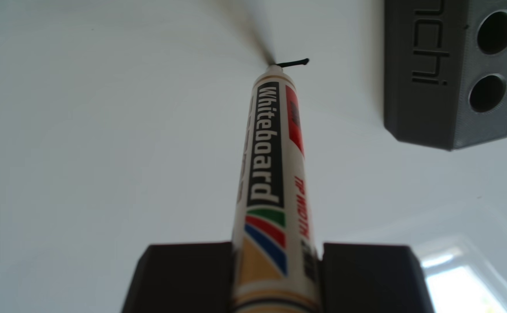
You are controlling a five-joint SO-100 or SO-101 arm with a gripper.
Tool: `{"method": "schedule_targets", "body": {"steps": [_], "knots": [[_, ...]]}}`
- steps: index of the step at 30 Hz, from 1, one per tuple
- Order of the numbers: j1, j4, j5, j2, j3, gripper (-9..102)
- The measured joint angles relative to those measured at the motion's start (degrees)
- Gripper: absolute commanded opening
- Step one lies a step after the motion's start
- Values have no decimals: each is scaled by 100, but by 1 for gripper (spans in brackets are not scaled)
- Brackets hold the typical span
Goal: Draw a face
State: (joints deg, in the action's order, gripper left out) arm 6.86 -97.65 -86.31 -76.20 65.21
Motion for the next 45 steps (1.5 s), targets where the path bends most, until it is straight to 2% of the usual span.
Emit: {"method": "schedule_targets", "body": {"steps": [10,18,23,29,34,40,45], "knots": [[0,-492,0,-132,0,-1],[0,-404,44,-123,-88,-1],[-105,-343,527,-668,-352,-1],[-624,-571,2083,-1661,-510,-1],[-1037,-703,3981,-2320,-387,-1],[-1582,-703,6372,-2988,870,-1],[-2312,-703,7418,-3182,1863,-1]]}}
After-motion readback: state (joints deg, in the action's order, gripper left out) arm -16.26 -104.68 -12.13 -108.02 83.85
